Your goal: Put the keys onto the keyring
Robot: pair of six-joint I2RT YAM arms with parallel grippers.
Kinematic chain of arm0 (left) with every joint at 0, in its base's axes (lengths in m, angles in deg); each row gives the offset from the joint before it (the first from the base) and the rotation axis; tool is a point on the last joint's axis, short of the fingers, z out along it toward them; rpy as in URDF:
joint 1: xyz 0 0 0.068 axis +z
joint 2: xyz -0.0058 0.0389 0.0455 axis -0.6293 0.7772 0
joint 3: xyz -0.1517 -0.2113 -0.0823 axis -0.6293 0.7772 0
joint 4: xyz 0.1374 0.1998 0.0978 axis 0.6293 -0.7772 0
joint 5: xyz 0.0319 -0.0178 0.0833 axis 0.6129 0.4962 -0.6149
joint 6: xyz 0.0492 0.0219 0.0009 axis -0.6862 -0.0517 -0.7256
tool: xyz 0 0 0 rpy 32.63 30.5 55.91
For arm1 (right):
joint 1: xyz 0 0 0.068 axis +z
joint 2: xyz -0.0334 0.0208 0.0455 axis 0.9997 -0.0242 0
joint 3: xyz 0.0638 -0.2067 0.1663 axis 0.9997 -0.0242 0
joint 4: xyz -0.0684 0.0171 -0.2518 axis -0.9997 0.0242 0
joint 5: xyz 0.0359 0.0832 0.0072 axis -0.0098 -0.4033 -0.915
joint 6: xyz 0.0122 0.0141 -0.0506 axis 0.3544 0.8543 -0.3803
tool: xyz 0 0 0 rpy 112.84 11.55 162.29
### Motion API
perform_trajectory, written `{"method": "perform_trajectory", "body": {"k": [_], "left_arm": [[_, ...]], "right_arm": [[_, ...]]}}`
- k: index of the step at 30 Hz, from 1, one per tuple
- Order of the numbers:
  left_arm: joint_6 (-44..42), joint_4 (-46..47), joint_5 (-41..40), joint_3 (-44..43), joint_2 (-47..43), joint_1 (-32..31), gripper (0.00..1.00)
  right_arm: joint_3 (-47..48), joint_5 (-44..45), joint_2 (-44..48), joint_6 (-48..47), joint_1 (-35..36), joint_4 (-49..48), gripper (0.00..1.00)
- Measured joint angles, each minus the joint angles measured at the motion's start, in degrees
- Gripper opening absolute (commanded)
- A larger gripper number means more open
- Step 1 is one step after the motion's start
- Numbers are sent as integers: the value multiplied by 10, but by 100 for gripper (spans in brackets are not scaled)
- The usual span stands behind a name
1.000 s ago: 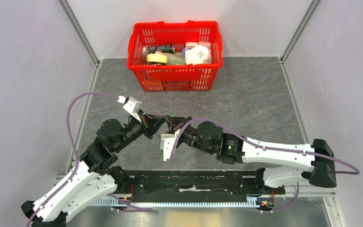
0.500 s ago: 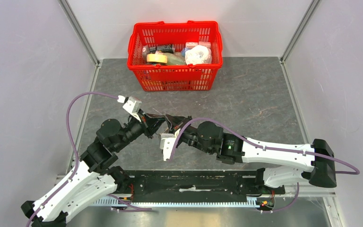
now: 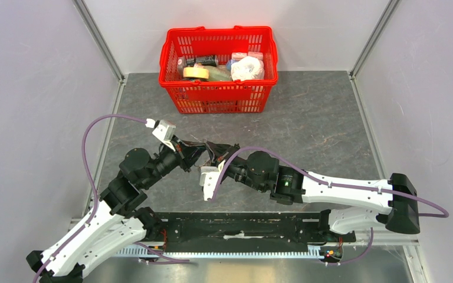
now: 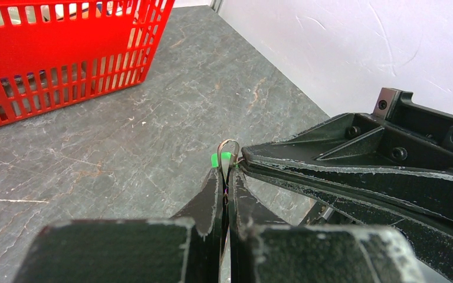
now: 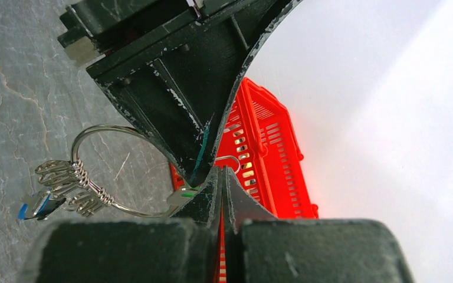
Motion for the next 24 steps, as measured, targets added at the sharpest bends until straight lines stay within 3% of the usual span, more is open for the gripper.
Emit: {"method": "perform_trajectory", "body": {"k": [24], "left_arm": [[0, 1, 10, -7, 14, 3, 2]], "right_arm": [[0, -11, 5, 5, -6, -5, 0]]}}
